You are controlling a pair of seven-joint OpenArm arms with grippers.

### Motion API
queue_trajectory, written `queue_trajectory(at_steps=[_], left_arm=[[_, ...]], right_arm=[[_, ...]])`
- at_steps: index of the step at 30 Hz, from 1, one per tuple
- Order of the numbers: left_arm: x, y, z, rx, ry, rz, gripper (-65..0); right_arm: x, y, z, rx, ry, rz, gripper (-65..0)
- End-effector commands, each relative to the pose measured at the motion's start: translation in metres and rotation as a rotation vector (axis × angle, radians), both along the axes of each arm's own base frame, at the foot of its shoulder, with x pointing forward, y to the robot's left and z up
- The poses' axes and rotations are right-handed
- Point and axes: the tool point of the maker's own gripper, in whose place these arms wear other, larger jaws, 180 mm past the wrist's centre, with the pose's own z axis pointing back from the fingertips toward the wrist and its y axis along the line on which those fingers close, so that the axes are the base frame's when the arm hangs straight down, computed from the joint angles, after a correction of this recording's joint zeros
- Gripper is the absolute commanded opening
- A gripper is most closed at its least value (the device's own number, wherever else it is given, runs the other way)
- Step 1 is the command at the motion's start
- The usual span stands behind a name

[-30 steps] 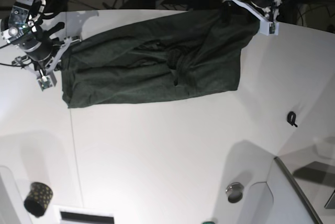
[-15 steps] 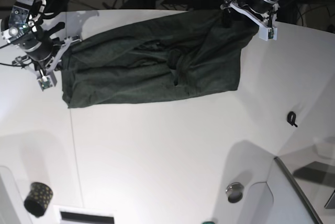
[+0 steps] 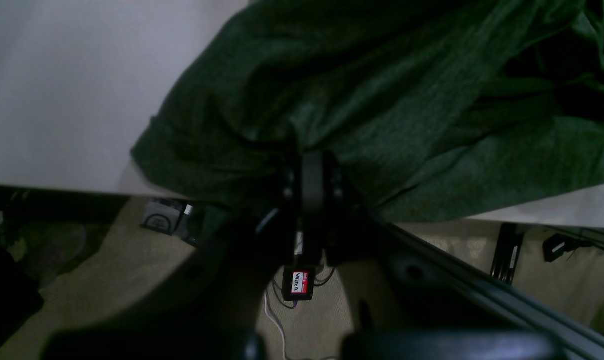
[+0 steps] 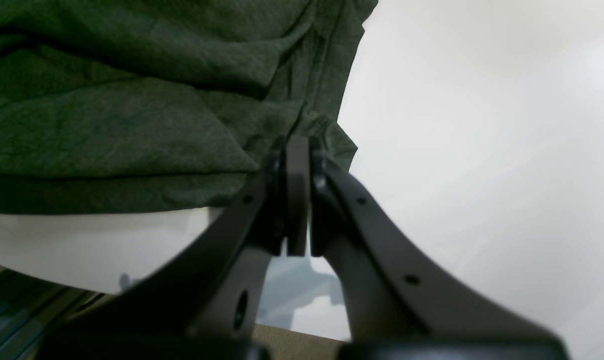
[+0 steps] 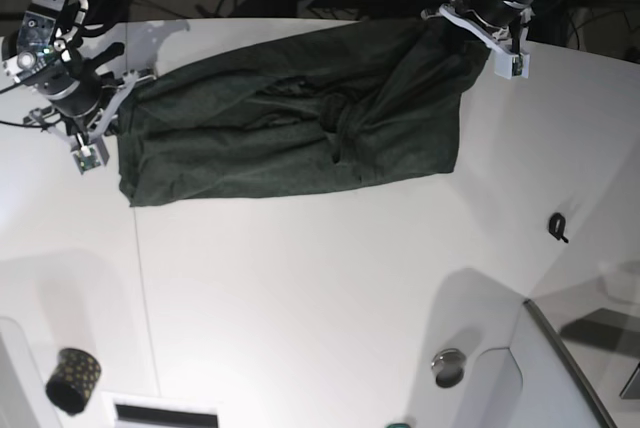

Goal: Layout the t-shirt on the table in an organized manner, then fold the t-shirt properly
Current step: 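Lower the left gripper onto the shirt strip's end and grasp it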

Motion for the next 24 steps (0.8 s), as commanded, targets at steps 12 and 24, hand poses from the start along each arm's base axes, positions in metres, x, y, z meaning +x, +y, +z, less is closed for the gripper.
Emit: queue_trajectory(at_steps=[12,24], left_arm=[[0.037,-0.048,0.040,-0.053,-0.128,-0.128,-65.0],[0.081,-0.069,0.053,-0.100,-0.151,-0.143,-65.0]], right_arm=[[0.007,0.000,0.008,0.003,-0.039,0.006,-64.1],[0.007,0.000,0.008,0.003,-0.039,0.006,-64.1]])
